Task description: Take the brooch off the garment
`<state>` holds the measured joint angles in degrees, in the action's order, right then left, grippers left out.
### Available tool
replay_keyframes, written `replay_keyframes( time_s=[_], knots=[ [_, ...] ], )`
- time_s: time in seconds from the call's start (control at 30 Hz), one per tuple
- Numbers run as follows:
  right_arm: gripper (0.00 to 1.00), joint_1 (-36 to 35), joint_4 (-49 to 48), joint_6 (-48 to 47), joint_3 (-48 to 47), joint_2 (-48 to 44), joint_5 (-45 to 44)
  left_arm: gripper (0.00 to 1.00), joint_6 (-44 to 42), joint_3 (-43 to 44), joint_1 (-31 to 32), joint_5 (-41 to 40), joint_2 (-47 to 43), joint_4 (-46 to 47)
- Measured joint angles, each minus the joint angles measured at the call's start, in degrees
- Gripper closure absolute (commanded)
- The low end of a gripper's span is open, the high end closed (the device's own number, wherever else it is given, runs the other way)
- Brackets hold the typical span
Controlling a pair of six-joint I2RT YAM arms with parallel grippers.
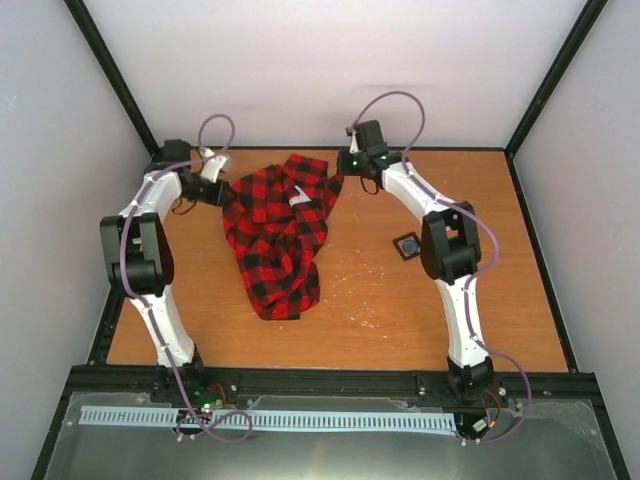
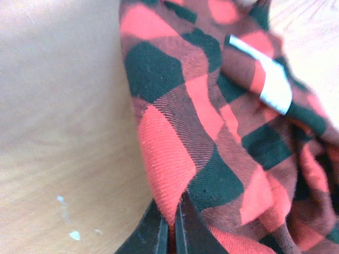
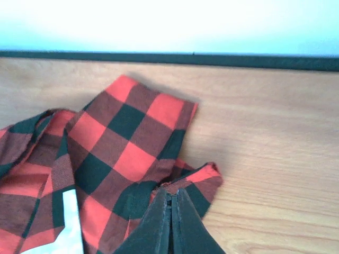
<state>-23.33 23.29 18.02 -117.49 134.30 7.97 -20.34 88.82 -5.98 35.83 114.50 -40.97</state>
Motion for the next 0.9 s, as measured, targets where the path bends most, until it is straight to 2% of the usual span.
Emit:
replay_keyframes(
  time_s=[0.13, 0.17, 0.23, 0.3, 0.33, 0.4, 0.47, 0.57, 0.8, 0.9],
  knots=[
    [0.97, 0.8, -3.1, -0.7, 6.3, -8.5, -1.4, 0.99, -1.2, 5.0, 0.0, -1.3, -6.0, -2.3],
    [0.92, 1.0, -4.1, -0.9, 7.9, -10.4, -1.9, 0.99, -1.6, 5.9, 0.0, -1.6, -7.5, -3.0],
    [0.66, 1.1, -6.2, -1.5, 11.3, -14.1, -2.6, 0.99, -2.1, 7.4, 0.0, -1.8, -9.5, -4.4],
    [0.27, 1.1, -7.3, -1.7, 13.1, -15.9, -2.9, 0.99, -2.8, 9.6, 0.0, -1.8, -10.7, -6.7],
    [0.19, 1.1, -7.7, -1.9, 13.2, -16.0, -2.8, 0.99, -3.0, 10.5, 0.0, -1.7, -10.9, -7.5],
    [0.1, 1.1, -8.4, -2.1, 13.3, -15.5, -1.9, 0.99, -3.3, 12.7, 0.0, -1.4, -11.0, -9.5],
    [0.05, 1.0, -9.0, -2.0, 13.2, -14.1, -0.4, 0.99, -3.7, 14.4, 0.0, -0.6, -11.1, -11.7],
    [0.04, 0.1, -8.7, -2.4, 11.0, -9.5, 1.7, 0.99, -4.0, 15.1, 0.0, 0.5, -11.3, -14.0],
    [0.07, -6.5, -12.6, -4.2, 12.3, -3.6, 11.3, 0.99, -4.9, 15.1, 0.6, 1.9, -11.3, -18.6],
    [0.1, -9.8, -12.6, -5.9, 7.9, -0.9, 15.4, 0.99, -5.3, 14.9, 0.7, 2.0, -11.3, -19.6]
  ],
)
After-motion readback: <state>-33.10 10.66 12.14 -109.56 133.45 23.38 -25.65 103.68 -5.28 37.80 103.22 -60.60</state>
